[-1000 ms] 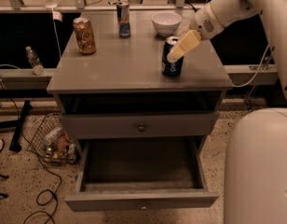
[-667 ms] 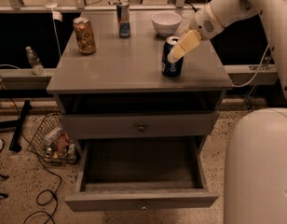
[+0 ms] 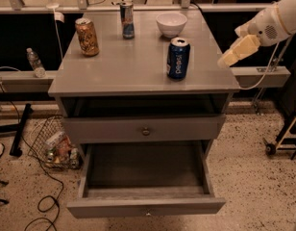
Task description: Pick pepsi can from middle drawer and place on counter
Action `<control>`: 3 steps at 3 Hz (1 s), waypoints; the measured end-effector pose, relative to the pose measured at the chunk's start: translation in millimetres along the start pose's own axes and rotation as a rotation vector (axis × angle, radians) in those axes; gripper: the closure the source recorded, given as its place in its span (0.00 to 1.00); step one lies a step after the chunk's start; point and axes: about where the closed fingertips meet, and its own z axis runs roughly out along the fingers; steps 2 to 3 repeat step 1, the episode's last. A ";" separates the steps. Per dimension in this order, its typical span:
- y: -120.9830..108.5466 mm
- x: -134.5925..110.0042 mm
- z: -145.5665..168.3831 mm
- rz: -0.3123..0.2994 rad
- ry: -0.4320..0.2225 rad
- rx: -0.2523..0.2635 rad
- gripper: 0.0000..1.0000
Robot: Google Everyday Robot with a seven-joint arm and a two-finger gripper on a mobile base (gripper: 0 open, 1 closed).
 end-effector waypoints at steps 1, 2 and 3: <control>-17.7 53.2 -59.4 0.071 -0.021 0.118 0.00; -17.7 53.2 -59.4 0.071 -0.021 0.118 0.00; -17.7 53.2 -59.4 0.071 -0.021 0.118 0.00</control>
Offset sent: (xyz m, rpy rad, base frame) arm 0.0000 0.0000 0.0000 0.0000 0.0000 0.0000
